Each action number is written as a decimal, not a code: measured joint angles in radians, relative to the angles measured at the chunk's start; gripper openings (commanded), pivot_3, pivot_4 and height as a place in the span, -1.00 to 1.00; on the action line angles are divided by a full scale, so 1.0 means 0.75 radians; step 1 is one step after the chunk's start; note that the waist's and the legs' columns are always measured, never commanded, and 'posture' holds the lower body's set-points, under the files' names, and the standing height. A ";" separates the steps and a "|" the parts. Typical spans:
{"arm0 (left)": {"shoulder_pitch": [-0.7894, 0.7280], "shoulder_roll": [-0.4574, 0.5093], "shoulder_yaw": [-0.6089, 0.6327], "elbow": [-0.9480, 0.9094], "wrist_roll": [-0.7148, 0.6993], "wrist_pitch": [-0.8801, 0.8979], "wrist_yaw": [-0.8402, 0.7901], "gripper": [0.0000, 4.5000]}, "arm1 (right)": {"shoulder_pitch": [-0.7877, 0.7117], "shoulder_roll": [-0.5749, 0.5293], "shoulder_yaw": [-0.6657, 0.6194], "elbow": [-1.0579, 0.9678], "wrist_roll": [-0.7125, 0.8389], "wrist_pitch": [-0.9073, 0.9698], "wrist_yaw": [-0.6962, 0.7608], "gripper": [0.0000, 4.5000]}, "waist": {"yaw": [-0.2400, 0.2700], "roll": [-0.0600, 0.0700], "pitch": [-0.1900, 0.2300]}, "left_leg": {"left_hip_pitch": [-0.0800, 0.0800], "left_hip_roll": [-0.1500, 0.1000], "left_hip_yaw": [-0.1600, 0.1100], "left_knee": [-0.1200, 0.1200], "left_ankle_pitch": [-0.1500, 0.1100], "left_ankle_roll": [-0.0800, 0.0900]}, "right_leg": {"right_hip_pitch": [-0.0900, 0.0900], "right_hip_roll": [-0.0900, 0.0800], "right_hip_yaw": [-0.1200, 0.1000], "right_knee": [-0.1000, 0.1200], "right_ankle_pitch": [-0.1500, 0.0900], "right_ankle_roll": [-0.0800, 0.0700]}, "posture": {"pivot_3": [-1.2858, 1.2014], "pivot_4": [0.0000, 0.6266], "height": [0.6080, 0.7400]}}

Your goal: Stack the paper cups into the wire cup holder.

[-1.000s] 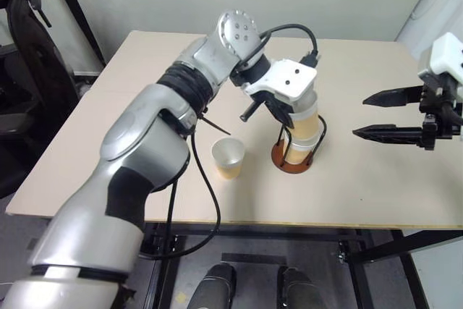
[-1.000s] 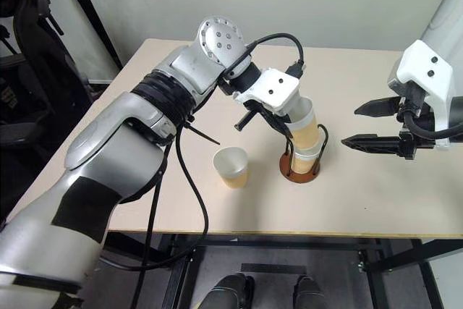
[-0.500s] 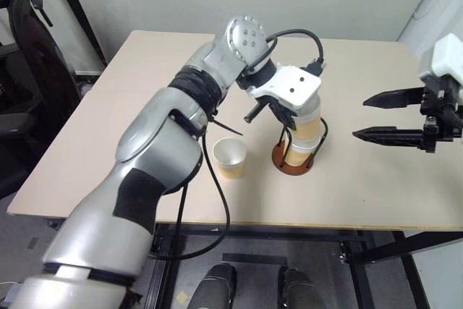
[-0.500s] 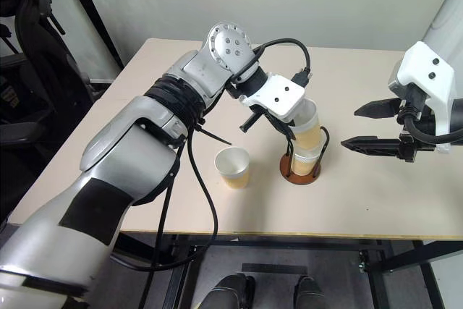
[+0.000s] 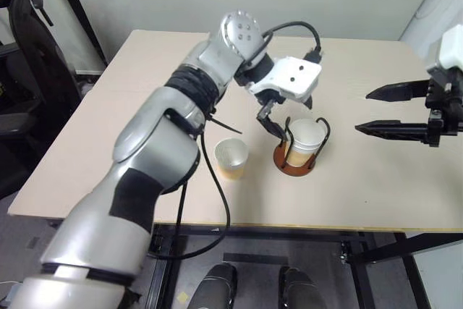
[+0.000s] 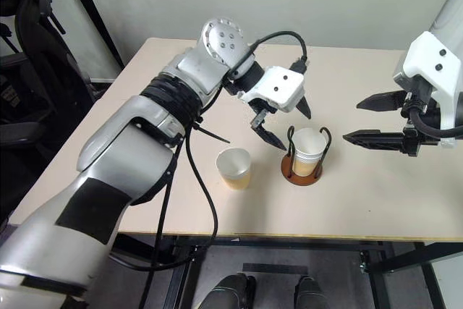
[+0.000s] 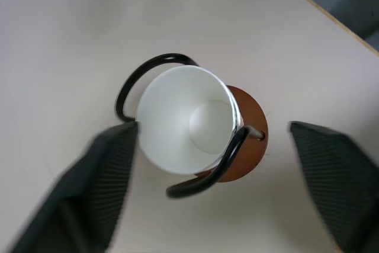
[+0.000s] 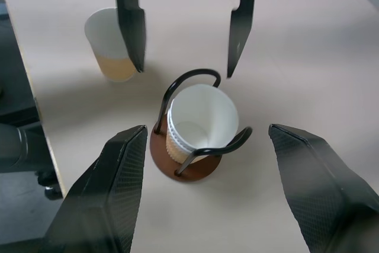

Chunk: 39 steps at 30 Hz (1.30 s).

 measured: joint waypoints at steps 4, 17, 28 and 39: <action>0.000 0.137 0.108 -0.080 -0.135 0.162 0.000 0.99 | -0.063 0.013 0.036 0.021 0.000 -0.026 0.000 0.51 | -0.005 0.000 0.000 | 0.000 0.000 0.000 -0.001 0.000 0.000 | -0.001 0.000 -0.002 0.000 0.000 0.000 | 0.03 -0.52 1.00; 0.418 0.952 0.118 -0.971 -0.277 0.374 -0.001 0.99 | -0.385 0.159 0.285 0.064 0.029 -0.032 0.093 0.51 | -0.025 0.005 -0.002 | 0.000 -0.005 -0.008 -0.001 0.008 -0.011 | -0.001 -0.001 -0.003 0.003 -0.011 -0.019 | 0.03 -0.52 1.00; 0.721 1.114 0.220 -1.394 -0.308 0.499 -0.001 0.99 | -0.580 0.252 0.470 0.206 -0.087 -0.093 0.275 0.51 | -0.041 0.005 -0.003 | 0.002 -0.005 -0.015 -0.005 0.012 -0.013 | -0.003 0.002 -0.004 0.006 -0.006 -0.029 | 0.03 -0.52 1.00; 0.911 1.070 0.334 -1.493 -0.230 0.462 0.003 0.99 | -0.596 0.326 0.475 0.184 -0.101 -0.074 0.289 0.51 | -0.041 0.005 -0.003 | 0.006 -0.003 -0.018 -0.030 0.031 -0.016 | -0.008 0.001 -0.004 0.005 0.003 -0.046 | 0.03 -0.52 1.00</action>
